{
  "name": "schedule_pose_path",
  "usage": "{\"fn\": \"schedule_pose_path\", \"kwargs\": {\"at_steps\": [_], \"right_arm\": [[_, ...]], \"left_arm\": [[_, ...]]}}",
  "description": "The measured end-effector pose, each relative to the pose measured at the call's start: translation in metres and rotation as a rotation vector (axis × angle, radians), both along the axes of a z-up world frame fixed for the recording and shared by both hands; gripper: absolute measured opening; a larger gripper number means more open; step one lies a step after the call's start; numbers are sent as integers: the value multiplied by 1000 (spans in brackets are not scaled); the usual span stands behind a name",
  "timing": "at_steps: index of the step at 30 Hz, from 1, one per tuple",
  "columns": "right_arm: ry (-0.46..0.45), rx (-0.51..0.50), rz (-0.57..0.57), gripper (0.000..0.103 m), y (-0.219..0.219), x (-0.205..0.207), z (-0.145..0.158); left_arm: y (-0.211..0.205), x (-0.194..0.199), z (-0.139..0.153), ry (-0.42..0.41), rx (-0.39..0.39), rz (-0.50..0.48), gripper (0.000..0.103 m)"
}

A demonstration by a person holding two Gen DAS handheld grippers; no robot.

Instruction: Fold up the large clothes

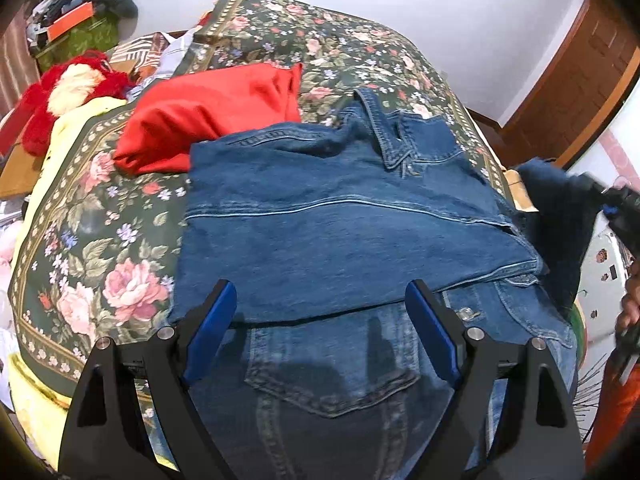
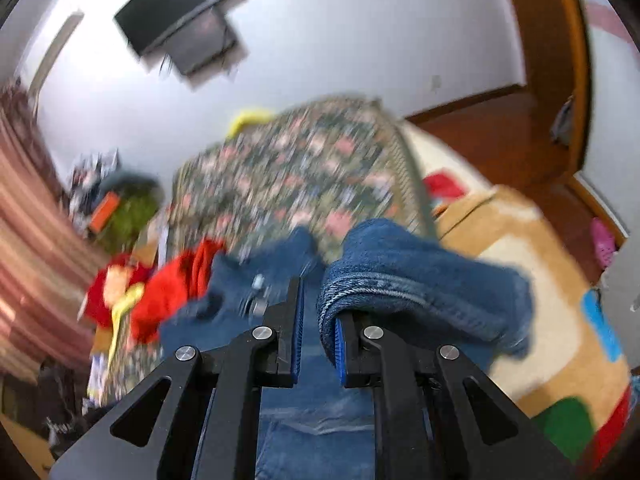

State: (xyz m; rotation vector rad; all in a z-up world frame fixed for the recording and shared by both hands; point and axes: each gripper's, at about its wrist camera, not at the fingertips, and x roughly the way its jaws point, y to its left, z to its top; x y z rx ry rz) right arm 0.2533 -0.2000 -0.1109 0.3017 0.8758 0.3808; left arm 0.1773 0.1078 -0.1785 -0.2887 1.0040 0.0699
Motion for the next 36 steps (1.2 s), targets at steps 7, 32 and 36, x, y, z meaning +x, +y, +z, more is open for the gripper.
{"fn": "schedule_pose_path", "kwargs": {"at_steps": [7, 32, 36], "right_arm": [[190, -94, 150, 16, 51, -6, -54], [72, -96, -129, 39, -99, -44, -23], [92, -84, -198, 39, -125, -44, -31]], "left_arm": [[5, -6, -7, 18, 4, 14, 86], [-206, 82, 75, -134, 132, -478, 86], [-252, 102, 70, -108, 126, -586, 86]]}}
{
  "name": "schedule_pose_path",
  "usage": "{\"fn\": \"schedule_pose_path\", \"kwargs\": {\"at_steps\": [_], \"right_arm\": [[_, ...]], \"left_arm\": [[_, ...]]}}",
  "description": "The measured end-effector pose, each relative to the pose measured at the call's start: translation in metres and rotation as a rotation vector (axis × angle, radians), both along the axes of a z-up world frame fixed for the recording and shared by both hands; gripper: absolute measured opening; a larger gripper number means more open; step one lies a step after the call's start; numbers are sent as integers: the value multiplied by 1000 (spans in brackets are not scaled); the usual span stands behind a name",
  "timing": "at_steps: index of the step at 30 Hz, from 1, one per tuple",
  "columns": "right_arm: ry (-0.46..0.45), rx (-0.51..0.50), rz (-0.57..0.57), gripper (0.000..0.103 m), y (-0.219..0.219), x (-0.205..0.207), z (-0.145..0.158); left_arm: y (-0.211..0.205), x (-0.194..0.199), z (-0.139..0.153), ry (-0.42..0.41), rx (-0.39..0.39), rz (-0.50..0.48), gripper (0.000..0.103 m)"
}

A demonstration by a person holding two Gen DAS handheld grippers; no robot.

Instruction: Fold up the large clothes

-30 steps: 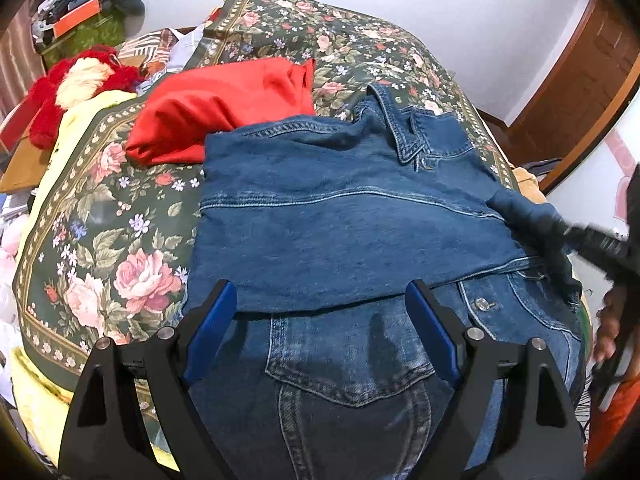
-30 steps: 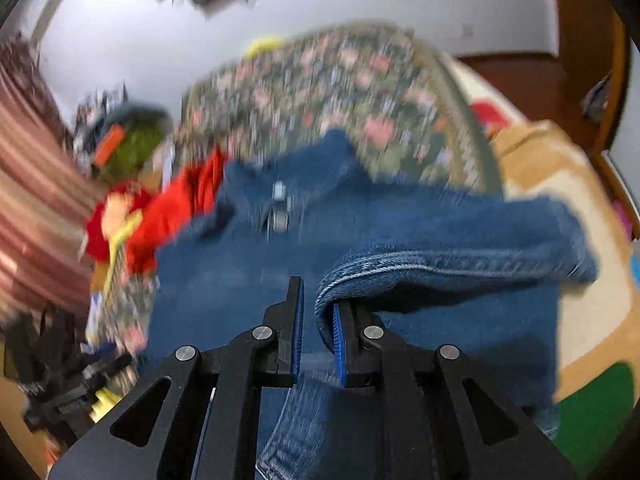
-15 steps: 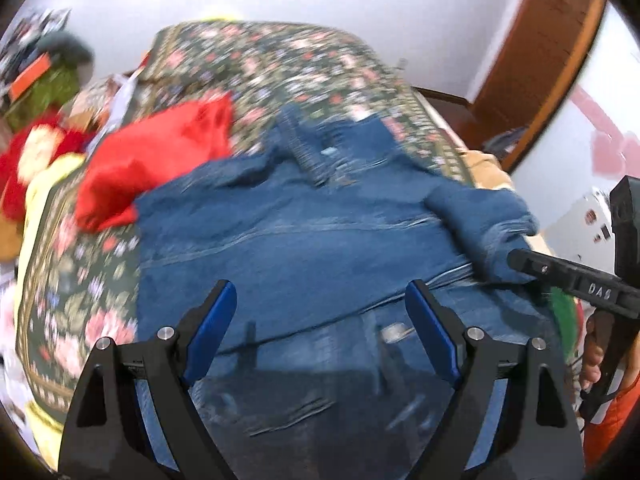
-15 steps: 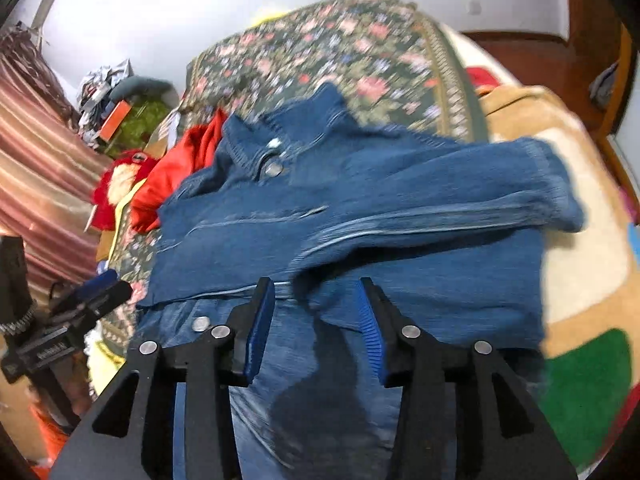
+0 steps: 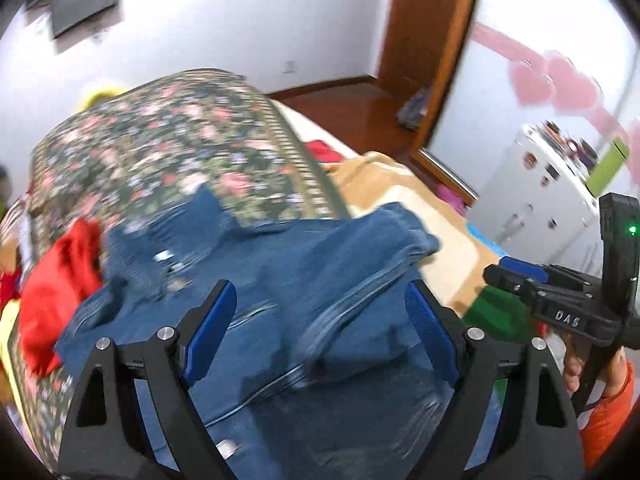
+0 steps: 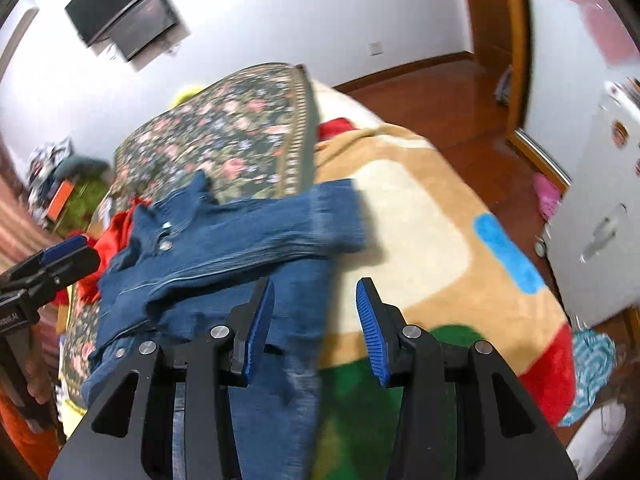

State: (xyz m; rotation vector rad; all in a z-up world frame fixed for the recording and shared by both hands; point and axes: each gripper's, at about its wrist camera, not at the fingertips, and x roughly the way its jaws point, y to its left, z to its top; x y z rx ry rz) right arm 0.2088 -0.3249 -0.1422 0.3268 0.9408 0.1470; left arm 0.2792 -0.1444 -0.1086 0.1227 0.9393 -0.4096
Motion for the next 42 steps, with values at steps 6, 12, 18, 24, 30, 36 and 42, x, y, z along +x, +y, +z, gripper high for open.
{"fn": "schedule_pose_path", "kwargs": {"at_steps": [6, 12, 18, 24, 30, 36, 42], "right_arm": [[37, 37, -47, 39, -19, 0, -16], [61, 52, -39, 39, -23, 1, -27], [88, 71, -15, 39, -14, 6, -37], [86, 64, 28, 39, 3, 7, -33], [53, 50, 60, 39, 20, 9, -18], [-26, 19, 112, 39, 48, 18, 9], [-3, 5, 170, 56, 76, 26, -4]], "left_arm": [[-58, 22, -39, 69, 89, -151, 86], [-89, 43, -94, 134, 213, -226, 66], [-88, 51, -101, 122, 218, -219, 36], [-72, 45, -81, 57, 192, -224, 14], [-28, 41, -22, -51, 86, -147, 11], [28, 24, 31, -179, 34, -55, 9], [107, 1, 24, -163, 1, 103, 9]]}}
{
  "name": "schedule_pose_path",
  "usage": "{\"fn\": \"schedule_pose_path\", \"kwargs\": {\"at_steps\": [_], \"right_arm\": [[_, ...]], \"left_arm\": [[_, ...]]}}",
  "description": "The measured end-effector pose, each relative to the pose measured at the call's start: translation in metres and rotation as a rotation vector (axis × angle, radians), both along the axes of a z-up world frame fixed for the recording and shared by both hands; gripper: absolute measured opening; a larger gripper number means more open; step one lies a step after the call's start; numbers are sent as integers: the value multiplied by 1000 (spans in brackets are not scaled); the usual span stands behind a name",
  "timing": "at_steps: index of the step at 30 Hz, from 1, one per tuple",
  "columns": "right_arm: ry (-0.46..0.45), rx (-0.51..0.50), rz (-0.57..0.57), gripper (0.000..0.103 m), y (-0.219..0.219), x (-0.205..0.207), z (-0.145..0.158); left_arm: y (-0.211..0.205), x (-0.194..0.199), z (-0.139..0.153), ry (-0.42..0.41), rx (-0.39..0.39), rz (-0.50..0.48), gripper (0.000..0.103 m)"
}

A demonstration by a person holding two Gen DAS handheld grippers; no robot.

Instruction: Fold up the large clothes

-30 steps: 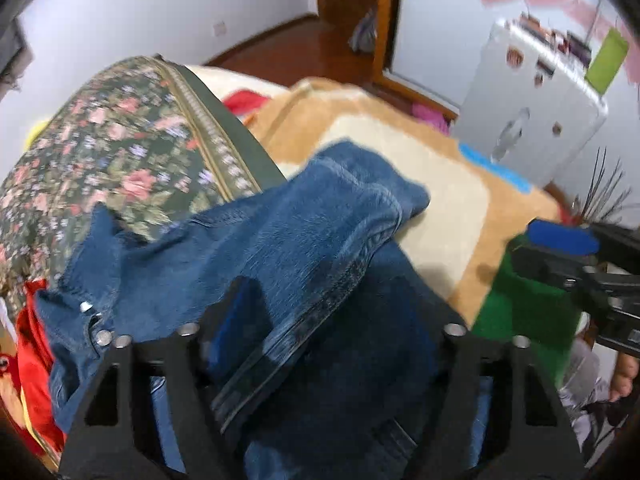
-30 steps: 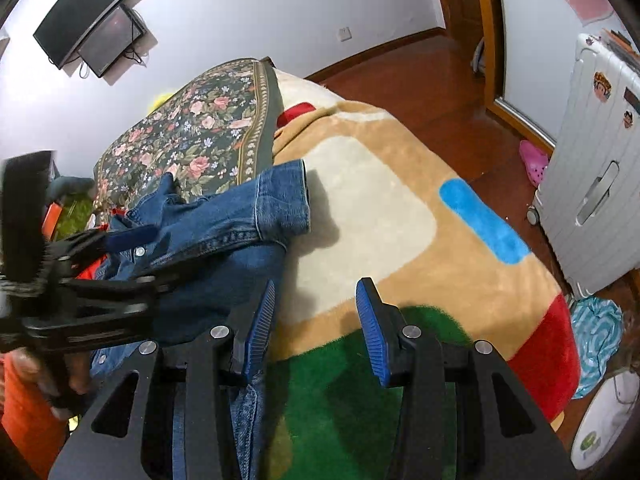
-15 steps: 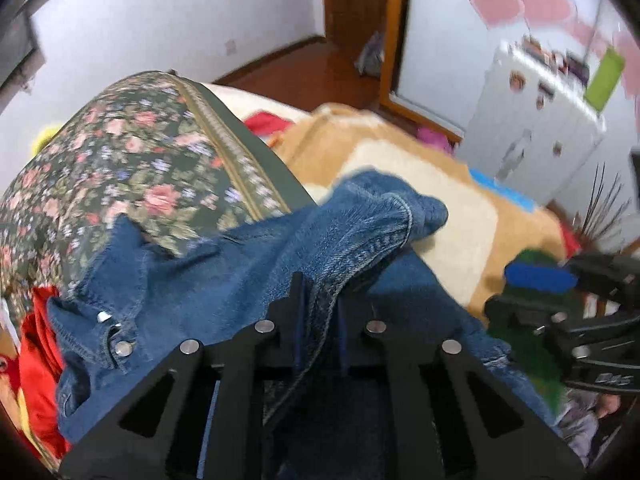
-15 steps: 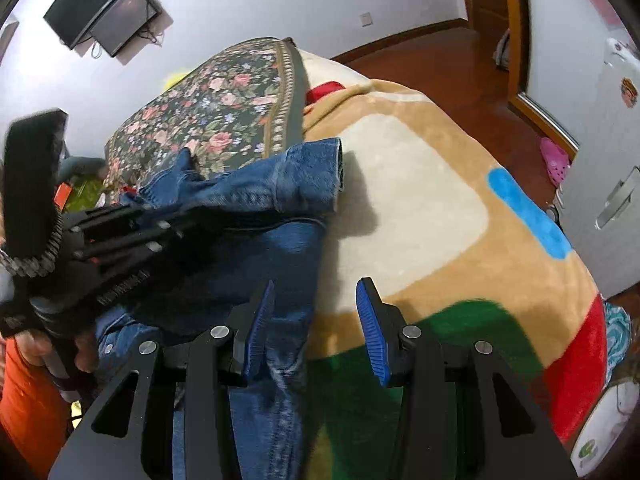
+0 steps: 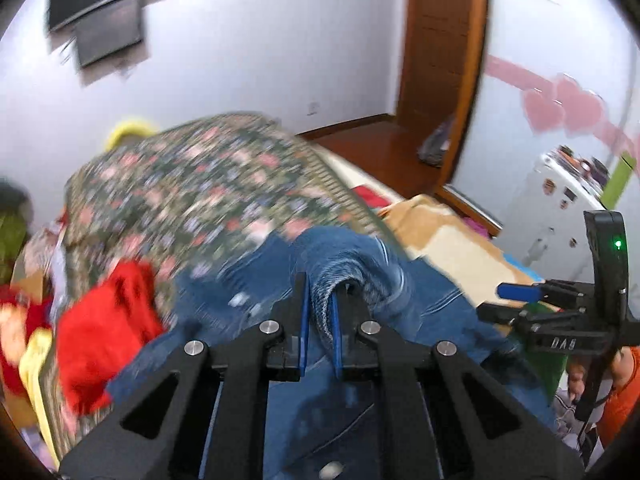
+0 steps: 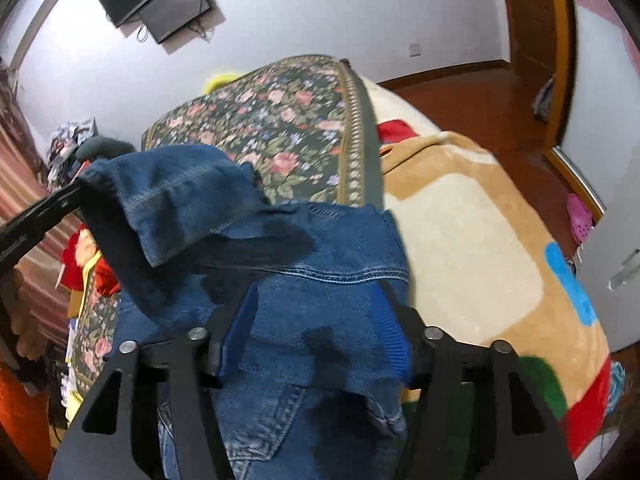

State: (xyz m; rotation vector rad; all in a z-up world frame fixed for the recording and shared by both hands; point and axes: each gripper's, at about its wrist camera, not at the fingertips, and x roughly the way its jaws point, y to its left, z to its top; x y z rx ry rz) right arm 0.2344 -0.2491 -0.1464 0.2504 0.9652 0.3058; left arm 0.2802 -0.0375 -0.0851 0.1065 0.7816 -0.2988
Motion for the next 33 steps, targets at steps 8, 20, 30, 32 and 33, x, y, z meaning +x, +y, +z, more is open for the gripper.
{"fn": "schedule_pose_path", "kwargs": {"at_steps": [8, 20, 30, 32, 33], "right_arm": [[160, -50, 53, 56, 22, 7, -44], [170, -63, 42, 57, 25, 3, -47], [173, -58, 28, 58, 25, 4, -48], [172, -63, 26, 59, 25, 3, -48], [171, -66, 26, 59, 25, 3, -48]], "left_arm": [[98, -24, -84, 228, -97, 193, 13], [156, -77, -137, 301, -320, 365, 32], [204, -110, -150, 359, -418, 542, 32], [199, -107, -138, 340, -419, 522, 32], [198, -103, -132, 334, -429, 513, 32]]}}
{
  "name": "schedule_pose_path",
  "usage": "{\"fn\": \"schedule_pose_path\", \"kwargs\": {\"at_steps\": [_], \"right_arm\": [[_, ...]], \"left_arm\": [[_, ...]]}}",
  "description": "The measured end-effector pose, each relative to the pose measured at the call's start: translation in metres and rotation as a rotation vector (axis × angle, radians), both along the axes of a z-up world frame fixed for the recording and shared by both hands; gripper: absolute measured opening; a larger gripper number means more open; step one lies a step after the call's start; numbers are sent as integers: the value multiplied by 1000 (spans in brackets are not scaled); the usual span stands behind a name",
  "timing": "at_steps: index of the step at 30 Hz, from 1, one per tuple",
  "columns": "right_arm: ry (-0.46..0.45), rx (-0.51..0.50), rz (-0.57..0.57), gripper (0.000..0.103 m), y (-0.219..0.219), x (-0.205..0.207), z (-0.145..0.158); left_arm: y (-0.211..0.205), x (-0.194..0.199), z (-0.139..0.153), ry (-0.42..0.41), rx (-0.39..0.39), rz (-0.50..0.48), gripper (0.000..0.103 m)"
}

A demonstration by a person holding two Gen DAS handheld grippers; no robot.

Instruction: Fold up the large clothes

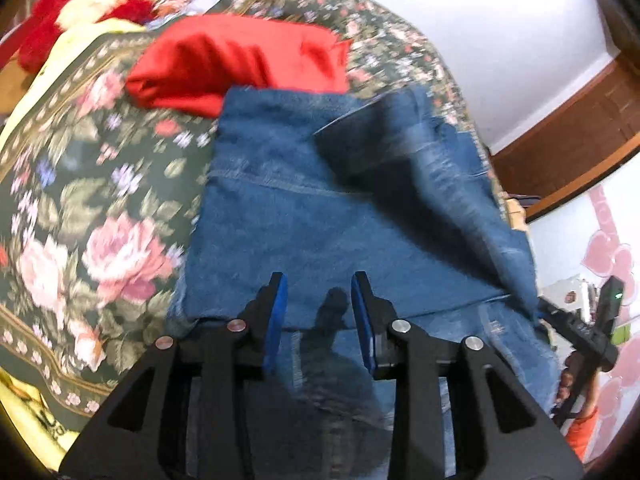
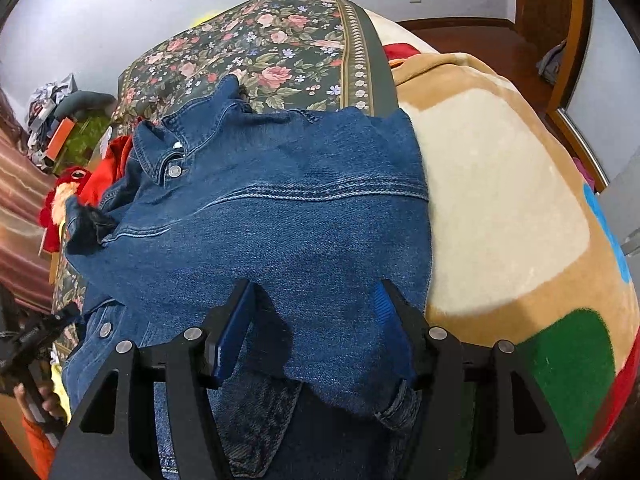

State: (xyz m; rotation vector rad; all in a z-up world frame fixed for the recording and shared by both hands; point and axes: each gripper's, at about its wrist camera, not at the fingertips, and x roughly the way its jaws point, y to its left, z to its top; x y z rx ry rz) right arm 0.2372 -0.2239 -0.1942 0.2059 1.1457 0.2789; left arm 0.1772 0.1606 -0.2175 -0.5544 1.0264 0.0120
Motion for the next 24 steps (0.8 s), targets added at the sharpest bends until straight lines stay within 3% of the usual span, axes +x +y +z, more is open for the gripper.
{"fn": "schedule_pose_path", "kwargs": {"at_steps": [2, 4, 6, 13, 16, 18, 20, 22, 24], "right_arm": [[-2, -4, 0, 59, 0, -1, 1], [-1, -2, -1, 59, 0, -1, 1], [0, 2, -2, 59, -1, -1, 1], [-8, 2, -2, 59, -6, -4, 6], [-12, 0, -13, 59, -10, -6, 7], [-9, 4, -23, 59, -13, -5, 8], [-9, 9, -30, 59, -16, -5, 9], [-14, 11, -36, 59, -18, -5, 10], [-19, 14, -40, 59, -20, -5, 12]], "left_arm": [[-5, 7, 11, -30, -27, -14, 43], [-9, 14, 17, -63, -66, -10, 71], [-7, 23, 15, -61, -133, -3, 79], [10, 50, -40, 62, -428, 118, 79], [17, 53, -51, 56, -488, 169, 79], [20, 60, -51, 41, -474, 182, 79], [20, 70, -50, 57, -401, 197, 70], [17, 80, -50, 78, -340, 185, 39], [9, 86, -41, 77, -267, 137, 30]]}}
